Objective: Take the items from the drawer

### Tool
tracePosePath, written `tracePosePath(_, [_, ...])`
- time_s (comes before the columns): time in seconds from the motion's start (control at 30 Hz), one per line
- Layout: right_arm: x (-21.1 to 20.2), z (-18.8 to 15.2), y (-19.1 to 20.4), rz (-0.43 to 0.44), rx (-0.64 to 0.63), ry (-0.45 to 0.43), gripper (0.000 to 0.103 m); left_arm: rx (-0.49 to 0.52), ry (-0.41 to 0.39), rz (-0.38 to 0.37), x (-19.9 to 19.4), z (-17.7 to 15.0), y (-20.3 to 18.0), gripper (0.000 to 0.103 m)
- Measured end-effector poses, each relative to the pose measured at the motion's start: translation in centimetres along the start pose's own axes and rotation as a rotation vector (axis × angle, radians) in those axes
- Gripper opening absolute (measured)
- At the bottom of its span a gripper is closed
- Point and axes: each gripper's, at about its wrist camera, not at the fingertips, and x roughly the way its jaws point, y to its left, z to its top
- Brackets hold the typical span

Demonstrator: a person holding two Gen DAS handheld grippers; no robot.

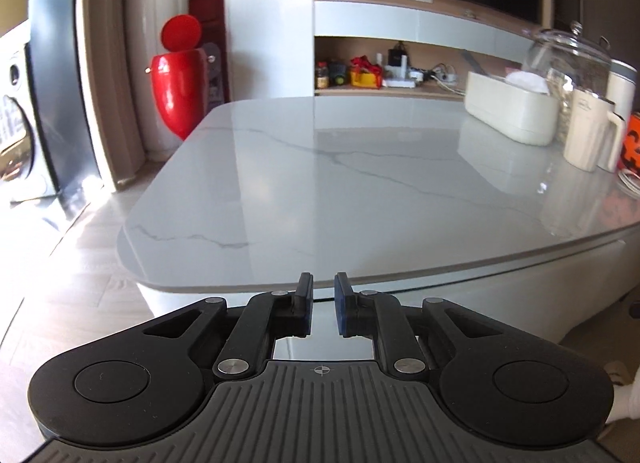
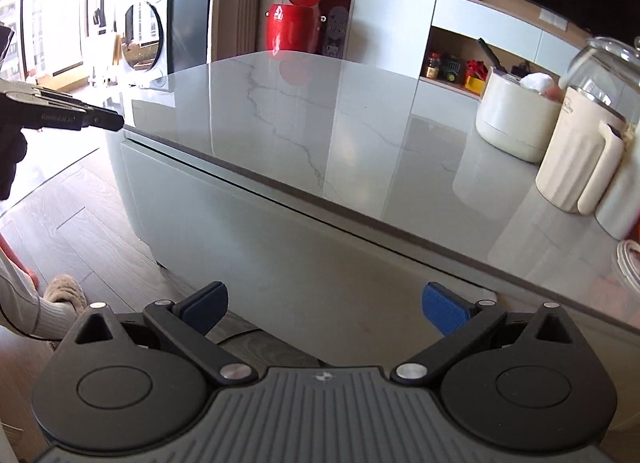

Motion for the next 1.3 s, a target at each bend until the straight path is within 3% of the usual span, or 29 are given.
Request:
tracePosePath(0.13, [2.5, -1.1, -3.0, -0.031, 0.085, -0.004, 0.103, -0.188, 0.069, 0.032, 0.5, -1.7, 3.9, 0.015])
tracePosePath(0.2, [3.6, -2.6, -4.5, -0.060, 0.182, 0.018, 0.103, -0.250, 0.082, -0.007, 0.6, -2.3, 4.7, 0.015])
tracePosePath(0.3, [4.5, -3.2, -5.6, -0.119, 0.234, 0.053, 0.103, -0.383, 0.156, -0.117, 1.5, -3.0, 6.0, 0.015])
tracePosePath(0.37, [4.6, -3.1, -6.4, -0.152, 0.264, 0.045, 0.103, -0.437, 0.162, -0.174, 1.8, -3.2, 6.3, 0.015])
tracePosePath(0.5, [6.0, -2.5, -7.6, -0.199, 0.325, 0.061, 0.103, -0.317, 0.125, -0.102, 1.6, -2.5, 5.0, 0.015])
tracePosePath(0.7, [6.8, -2.0, -7.1, -0.175, 0.297, 0.038, 0.103, -0.327, 0.081, -0.046, 1.0, -1.8, 5.7, 0.015])
tracePosePath(0.83, [6.4, -2.4, -7.4, -0.138, 0.315, 0.036, 0.103, -0.368, 0.088, -0.072, 0.9, -1.6, 6.3, 0.015])
tracePosePath(1.03, [5.8, -2.8, -6.4, -0.142, 0.239, 0.057, 0.103, -0.330, 0.104, -0.073, 1.6, -1.3, 5.2, 0.015])
tracePosePath(1.3, [5.2, -3.1, -6.9, -0.111, 0.294, 0.051, 0.103, -0.301, 0.126, -0.066, 3.1, -0.6, 4.1, 0.016])
